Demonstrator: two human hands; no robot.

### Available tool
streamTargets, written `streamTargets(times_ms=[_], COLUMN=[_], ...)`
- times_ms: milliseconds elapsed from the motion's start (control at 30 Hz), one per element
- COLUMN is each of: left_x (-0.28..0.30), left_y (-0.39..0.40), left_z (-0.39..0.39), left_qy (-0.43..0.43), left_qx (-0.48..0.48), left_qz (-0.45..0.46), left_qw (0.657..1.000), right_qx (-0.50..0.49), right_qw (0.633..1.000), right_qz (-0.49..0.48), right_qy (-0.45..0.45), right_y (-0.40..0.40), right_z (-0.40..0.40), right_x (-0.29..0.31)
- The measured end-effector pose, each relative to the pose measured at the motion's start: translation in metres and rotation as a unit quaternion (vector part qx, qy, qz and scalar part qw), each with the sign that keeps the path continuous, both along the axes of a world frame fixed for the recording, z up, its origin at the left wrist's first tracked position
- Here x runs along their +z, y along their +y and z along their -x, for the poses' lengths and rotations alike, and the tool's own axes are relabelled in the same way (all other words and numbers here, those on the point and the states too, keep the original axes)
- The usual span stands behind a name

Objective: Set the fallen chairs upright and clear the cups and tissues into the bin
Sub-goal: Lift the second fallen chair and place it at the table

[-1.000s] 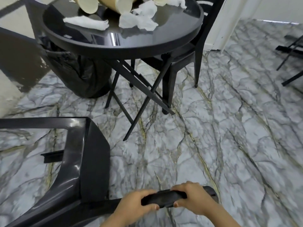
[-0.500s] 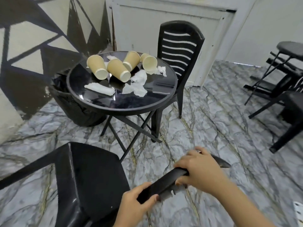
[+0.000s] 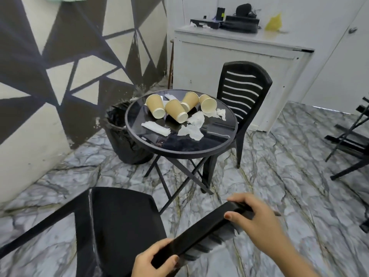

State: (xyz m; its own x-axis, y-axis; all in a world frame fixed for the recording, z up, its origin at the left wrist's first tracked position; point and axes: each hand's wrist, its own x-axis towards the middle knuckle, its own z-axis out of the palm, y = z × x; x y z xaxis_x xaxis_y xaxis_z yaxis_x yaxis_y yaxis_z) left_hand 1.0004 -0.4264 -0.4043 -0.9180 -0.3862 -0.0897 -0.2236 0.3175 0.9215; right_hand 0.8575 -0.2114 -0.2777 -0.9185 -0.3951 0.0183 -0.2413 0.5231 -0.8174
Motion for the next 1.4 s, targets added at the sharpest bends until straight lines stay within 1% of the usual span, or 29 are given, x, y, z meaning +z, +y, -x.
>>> streamTargets(times_ms=[67, 133, 200, 233, 267, 333, 533, 633, 700, 767, 867, 967, 1033, 1167, 1300, 1333, 1400], left_x=[0.022, 0.057, 0.094, 0.109, 0.12, 0.13, 0.137, 0.14, 0.142, 0.143, 0.144, 0.15, 0.155, 0.163, 0.165, 0.165, 0.164], left_y=[-0.005, -0.005, -0.001, 0.0, 0.001, -0.003, -0.028, -0.047, -0.065, -0.086, -0.119, -0.146, -0.161, -0.173, -0.18, -0.184, -0.194], left_z=[0.006, 0.022, 0.04, 0.045, 0.047, 0.041, -0.013, -0.045, -0.071, -0.1, -0.145, -0.187, -0.215, -0.267, -0.307, -0.316, -0.333], left_qy=[0.018, 0.037, 0.031, 0.026, 0.027, 0.038, 0.058, 0.064, 0.063, 0.061, 0.064, 0.064, 0.07, 0.114, 0.174, 0.181, 0.185], left_qx=[-0.02, -0.104, -0.203, -0.235, -0.254, -0.26, -0.187, -0.176, -0.157, -0.138, -0.123, -0.12, -0.106, -0.066, 0.021, 0.045, 0.092], left_qz=[-0.018, -0.009, 0.02, 0.031, 0.035, 0.029, -0.03, -0.036, -0.043, -0.052, -0.055, -0.038, -0.028, -0.001, 0.079, 0.078, 0.045], left_qw=[0.999, 0.994, 0.978, 0.971, 0.966, 0.964, 0.98, 0.982, 0.985, 0.987, 0.989, 0.99, 0.992, 0.991, 0.981, 0.979, 0.977], right_qx=[0.009, 0.016, 0.021, 0.024, 0.027, 0.039, 0.096, 0.191, 0.238, 0.225, 0.192, 0.223, 0.226, 0.222, 0.261, 0.271, 0.28], right_qw=[1.0, 1.0, 1.0, 0.999, 0.999, 0.999, 0.992, 0.973, 0.961, 0.966, 0.979, 0.972, 0.971, 0.972, 0.963, 0.96, 0.956], right_qz=[0.004, 0.01, 0.009, 0.008, 0.008, 0.002, -0.03, -0.057, -0.066, -0.065, -0.046, -0.049, -0.054, -0.058, -0.027, -0.031, -0.054], right_qy=[0.009, 0.011, 0.02, 0.023, 0.024, 0.03, 0.081, 0.12, 0.126, 0.105, 0.05, 0.052, 0.055, 0.05, 0.064, 0.067, 0.069], right_y=[-0.008, -0.015, -0.024, -0.028, -0.032, -0.042, -0.07, -0.079, -0.084, -0.084, -0.085, -0.103, -0.117, -0.126, -0.146, -0.152, -0.165], right_z=[-0.009, -0.018, -0.028, -0.034, -0.04, -0.052, -0.092, -0.114, -0.128, -0.141, -0.164, -0.19, -0.204, -0.224, -0.252, -0.257, -0.264], right_x=[0.004, 0.007, 0.011, 0.014, 0.017, 0.023, 0.037, 0.045, 0.05, 0.055, 0.061, 0.064, 0.066, 0.068, 0.064, 0.062, 0.057])
